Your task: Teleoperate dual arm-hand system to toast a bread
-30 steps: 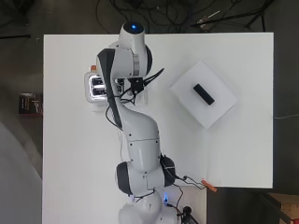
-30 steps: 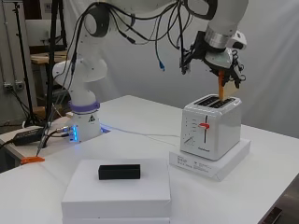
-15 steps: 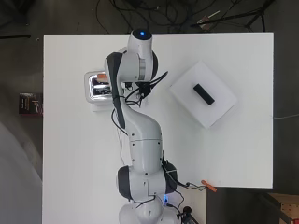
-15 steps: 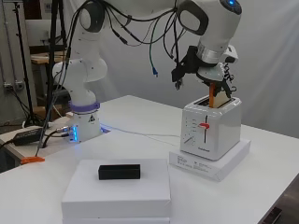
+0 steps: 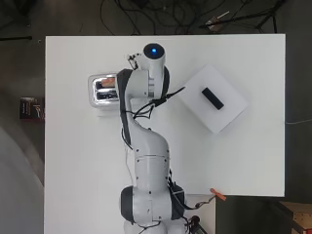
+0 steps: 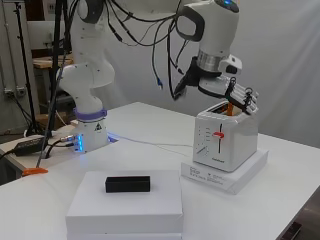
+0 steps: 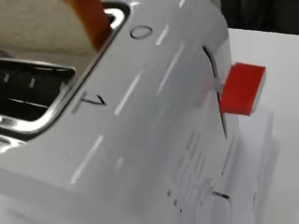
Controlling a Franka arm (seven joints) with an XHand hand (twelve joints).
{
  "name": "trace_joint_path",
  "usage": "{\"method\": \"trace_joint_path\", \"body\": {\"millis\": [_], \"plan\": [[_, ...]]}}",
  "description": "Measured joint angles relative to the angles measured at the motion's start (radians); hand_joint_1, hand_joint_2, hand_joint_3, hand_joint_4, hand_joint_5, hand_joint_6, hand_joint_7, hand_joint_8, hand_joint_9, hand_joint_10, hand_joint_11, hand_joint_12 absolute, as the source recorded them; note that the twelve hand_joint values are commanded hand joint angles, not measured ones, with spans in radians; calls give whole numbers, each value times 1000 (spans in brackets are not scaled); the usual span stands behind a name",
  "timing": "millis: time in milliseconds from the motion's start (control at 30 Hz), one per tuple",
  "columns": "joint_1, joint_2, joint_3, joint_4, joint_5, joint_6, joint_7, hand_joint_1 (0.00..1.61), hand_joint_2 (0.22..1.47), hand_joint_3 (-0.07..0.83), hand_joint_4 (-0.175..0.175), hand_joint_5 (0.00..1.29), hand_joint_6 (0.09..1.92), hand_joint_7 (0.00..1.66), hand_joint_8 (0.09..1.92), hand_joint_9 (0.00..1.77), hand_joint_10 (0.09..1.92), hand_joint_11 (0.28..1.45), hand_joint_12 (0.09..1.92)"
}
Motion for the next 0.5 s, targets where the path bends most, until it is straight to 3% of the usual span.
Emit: {"method": "trace_joint_path", "body": {"millis": [133,300,333,367,400,433,500], "plan": [[-12,-25,-65,-163,26,162,112,0,1079,18,-56,258,87,242,87,287,87,332,87],[-29,19,-147,-164,51,230,206,0,1055,3,-47,300,87,265,87,309,87,349,87],[-30,35,-152,-162,51,234,215,0,1054,2,-36,388,87,550,87,626,99,455,87],[-33,55,-158,-164,54,247,222,0,1054,2,-16,569,87,913,725,984,770,621,285],[-35,65,-163,-167,61,257,219,0,1046,0,9,696,87,1144,1261,1235,1292,664,474],[-36,68,-165,-169,65,266,214,0,1036,-1,25,763,87,1268,1554,1376,1602,676,479],[-36,69,-166,-169,66,279,212,0,1024,0,38,807,87,1360,1761,1482,1848,722,273]]}}
